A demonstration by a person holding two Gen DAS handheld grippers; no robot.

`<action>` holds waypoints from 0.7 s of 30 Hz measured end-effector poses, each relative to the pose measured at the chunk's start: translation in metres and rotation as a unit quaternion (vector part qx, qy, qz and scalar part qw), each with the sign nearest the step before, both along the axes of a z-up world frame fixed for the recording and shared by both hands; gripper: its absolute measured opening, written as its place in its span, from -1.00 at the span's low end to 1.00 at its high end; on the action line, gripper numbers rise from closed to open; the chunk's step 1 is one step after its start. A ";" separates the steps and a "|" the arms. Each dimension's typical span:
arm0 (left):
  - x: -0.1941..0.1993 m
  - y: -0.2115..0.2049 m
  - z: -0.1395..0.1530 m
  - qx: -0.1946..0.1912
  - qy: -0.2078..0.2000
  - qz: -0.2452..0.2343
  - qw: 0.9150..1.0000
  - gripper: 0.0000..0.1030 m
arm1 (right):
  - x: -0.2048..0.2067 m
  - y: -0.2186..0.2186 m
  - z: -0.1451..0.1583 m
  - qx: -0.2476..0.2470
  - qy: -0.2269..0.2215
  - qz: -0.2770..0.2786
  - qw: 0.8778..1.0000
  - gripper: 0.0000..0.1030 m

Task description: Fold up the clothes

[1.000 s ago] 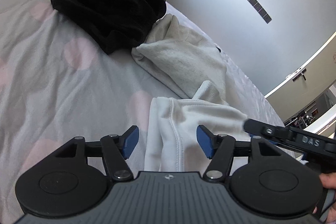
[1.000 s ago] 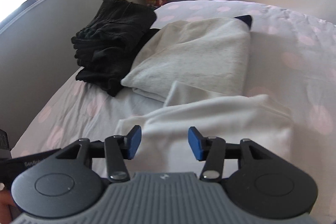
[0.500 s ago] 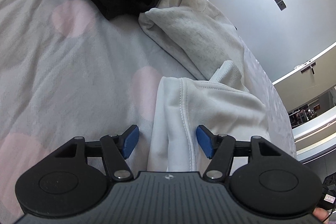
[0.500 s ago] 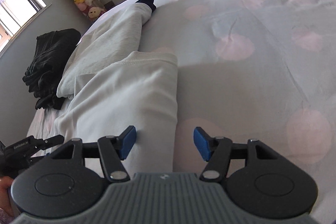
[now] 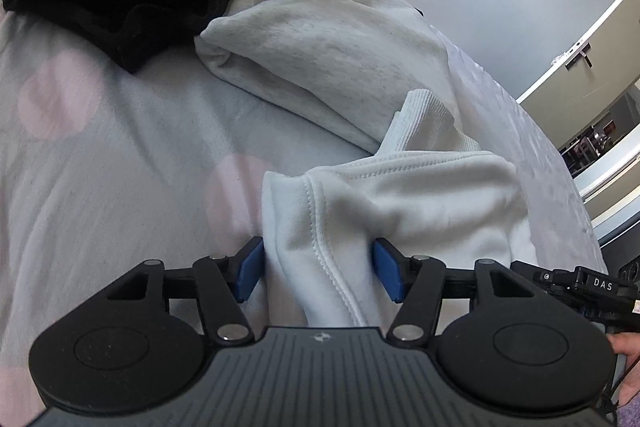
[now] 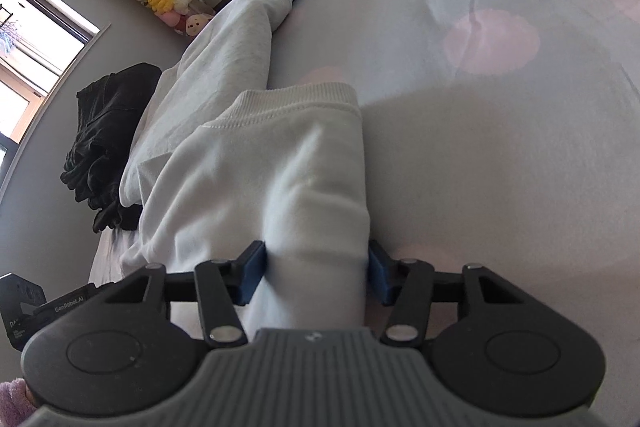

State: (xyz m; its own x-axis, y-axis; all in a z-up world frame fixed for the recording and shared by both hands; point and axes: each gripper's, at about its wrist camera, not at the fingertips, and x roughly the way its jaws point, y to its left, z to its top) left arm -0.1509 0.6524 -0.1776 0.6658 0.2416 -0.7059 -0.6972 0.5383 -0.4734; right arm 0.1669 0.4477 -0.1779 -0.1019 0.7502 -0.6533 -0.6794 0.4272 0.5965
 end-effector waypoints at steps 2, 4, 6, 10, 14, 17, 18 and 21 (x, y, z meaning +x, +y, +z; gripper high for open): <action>0.001 -0.004 0.002 0.008 0.002 -0.005 1.000 0.07 | -0.003 0.001 0.001 -0.003 -0.012 0.004 1.000 -0.04; 0.002 -0.007 0.003 0.007 -0.002 -0.009 1.000 -0.17 | -0.005 0.001 0.003 -0.004 -0.018 0.005 1.000 -0.14; 0.006 -0.009 0.007 0.007 -0.001 -0.007 1.000 -0.32 | -0.007 0.002 0.007 -0.008 -0.023 0.003 1.000 -0.20; 0.009 -0.017 0.016 0.028 0.011 0.005 1.000 -0.47 | -0.016 0.001 0.019 -0.012 -0.040 -0.007 0.999 -0.33; 0.006 -0.027 0.038 0.053 0.004 0.010 0.999 -0.72 | -0.026 -0.008 0.042 0.004 -0.057 -0.009 0.998 -0.38; -0.001 -0.036 0.060 0.072 -0.008 0.007 0.997 -0.74 | -0.033 -0.016 0.063 0.020 -0.065 -0.004 0.998 -0.39; -0.002 -0.040 0.066 0.079 -0.010 0.005 0.997 -0.75 | -0.036 -0.019 0.070 0.026 -0.066 -0.002 0.997 -0.39; -0.006 -0.047 0.086 0.100 -0.012 0.004 0.995 -0.75 | -0.046 -0.024 0.091 0.042 -0.076 0.003 0.996 -0.39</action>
